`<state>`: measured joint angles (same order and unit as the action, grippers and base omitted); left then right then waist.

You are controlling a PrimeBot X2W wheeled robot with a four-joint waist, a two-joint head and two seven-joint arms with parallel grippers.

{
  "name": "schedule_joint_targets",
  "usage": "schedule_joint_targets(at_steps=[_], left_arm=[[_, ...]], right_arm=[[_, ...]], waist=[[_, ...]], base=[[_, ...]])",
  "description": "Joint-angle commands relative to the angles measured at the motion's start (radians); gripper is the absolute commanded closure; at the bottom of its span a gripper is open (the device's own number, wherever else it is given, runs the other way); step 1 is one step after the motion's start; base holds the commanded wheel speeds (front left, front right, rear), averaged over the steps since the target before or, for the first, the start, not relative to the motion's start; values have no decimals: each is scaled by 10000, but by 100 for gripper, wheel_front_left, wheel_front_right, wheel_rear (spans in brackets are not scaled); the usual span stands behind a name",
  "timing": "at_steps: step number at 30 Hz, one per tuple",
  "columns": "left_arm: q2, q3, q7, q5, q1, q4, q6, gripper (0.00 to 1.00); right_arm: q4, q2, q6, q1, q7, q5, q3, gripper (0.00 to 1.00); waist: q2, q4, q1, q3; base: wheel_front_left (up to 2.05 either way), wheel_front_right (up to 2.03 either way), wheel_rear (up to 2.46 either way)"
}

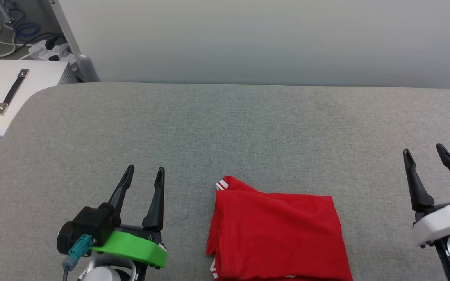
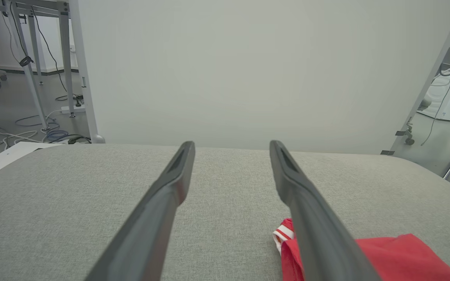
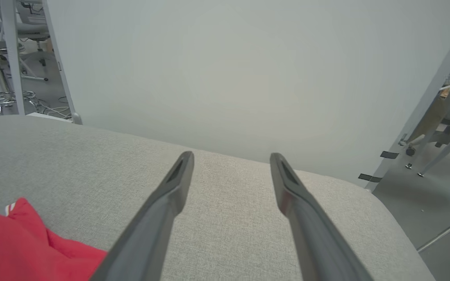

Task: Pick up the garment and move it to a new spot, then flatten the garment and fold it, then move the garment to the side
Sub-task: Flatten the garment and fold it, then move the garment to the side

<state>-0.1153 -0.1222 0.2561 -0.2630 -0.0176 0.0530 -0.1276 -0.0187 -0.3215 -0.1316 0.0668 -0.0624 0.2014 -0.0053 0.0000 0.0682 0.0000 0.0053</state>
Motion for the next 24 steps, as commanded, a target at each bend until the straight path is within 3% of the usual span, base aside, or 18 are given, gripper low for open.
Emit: schedule_joint_targets(at_steps=[1, 10, 24], left_arm=[[81, 11, 57, -7, 152, -40, -31, 0], [183, 51, 57, 212, 369, 56, -31, 0], [216, 2, 57, 421, 304, 135, -31, 0]], right_arm=[[-151, 262, 9, -252, -233, -157, -193, 0], [-376, 1536, 9, -1284, -1259, -705, -968, 0], [87, 1804, 9, -1256, -1435, -777, -896, 0]], waist=[[0, -38, 0, 39], [0, -80, 0, 171], [0, 33, 0, 159]], base=[[0, 0, 0], [0, 0, 0], [0, 0, 0]])
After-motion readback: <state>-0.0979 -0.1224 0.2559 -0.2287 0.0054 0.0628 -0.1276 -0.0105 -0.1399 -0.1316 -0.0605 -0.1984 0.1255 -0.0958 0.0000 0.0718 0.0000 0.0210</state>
